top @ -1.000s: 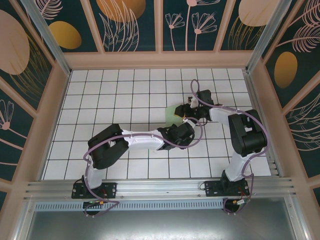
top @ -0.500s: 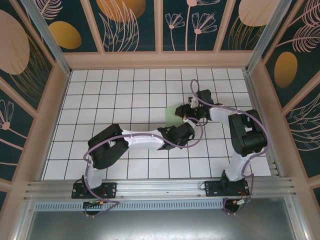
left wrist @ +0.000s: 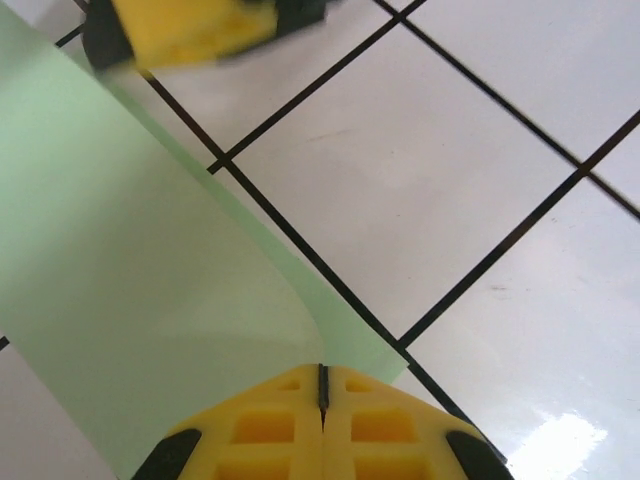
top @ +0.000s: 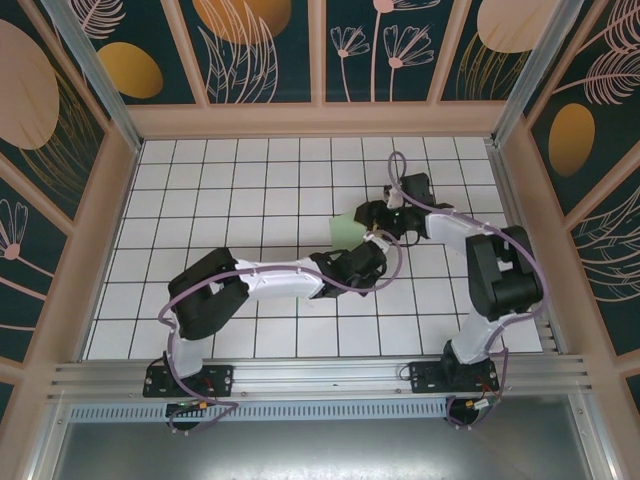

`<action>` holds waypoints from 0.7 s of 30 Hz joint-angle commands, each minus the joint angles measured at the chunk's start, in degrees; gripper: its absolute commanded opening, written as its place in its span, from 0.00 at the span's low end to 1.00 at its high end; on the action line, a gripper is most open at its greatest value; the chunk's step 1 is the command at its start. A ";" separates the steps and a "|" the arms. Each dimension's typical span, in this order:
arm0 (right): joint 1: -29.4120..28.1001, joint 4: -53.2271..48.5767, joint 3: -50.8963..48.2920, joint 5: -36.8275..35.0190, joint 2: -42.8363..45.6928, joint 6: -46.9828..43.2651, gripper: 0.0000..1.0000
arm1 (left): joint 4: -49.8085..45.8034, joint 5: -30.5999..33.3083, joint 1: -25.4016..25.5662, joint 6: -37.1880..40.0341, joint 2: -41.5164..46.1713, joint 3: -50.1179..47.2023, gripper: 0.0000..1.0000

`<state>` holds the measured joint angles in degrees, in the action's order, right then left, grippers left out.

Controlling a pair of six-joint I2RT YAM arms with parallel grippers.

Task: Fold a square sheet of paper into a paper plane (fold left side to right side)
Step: Fold the triangle a second time at the center of the table.

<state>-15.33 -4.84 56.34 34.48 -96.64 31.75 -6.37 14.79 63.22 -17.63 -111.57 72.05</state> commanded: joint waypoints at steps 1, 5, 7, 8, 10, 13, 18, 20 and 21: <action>2.09 2.71 -2.29 -4.09 8.29 -1.16 0.68 | 3.19 -6.21 -2.90 -3.95 4.10 -2.58 0.00; 4.41 3.56 -8.50 -5.72 15.55 -0.99 0.68 | 7.56 -14.36 -6.48 -7.36 6.61 -6.08 0.00; 4.71 3.50 -11.58 -6.22 18.39 -1.02 0.61 | 9.59 -17.94 -7.90 -8.74 7.02 -7.32 0.00; 4.69 3.77 -13.46 -6.17 19.46 -0.99 0.54 | 10.41 -19.51 -8.51 -9.39 7.11 -7.77 0.00; 4.44 4.76 -17.17 -5.56 20.99 -0.11 0.40 | 11.83 -22.41 -9.77 -10.79 6.98 -8.61 0.00; 2.79 7.23 -22.38 -4.60 21.84 1.44 0.18 | 14.09 -26.63 -12.00 -13.55 6.77 -10.04 0.00; -2.23 8.10 -25.46 -7.59 18.96 2.27 0.00 | 16.85 -31.92 -14.57 -16.29 6.19 -11.41 0.00; -4.15 8.22 -25.27 -8.76 17.20 2.52 0.00 | 17.05 -33.16 -15.18 -17.11 5.49 -11.32 0.00; -4.82 8.26 -25.02 -9.11 16.34 2.61 0.00 | 17.16 -33.48 -15.39 -17.57 5.21 -11.32 0.00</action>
<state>-18.52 1.19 31.27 27.62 -78.48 33.61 7.68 -14.50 48.51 -32.42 -105.91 61.17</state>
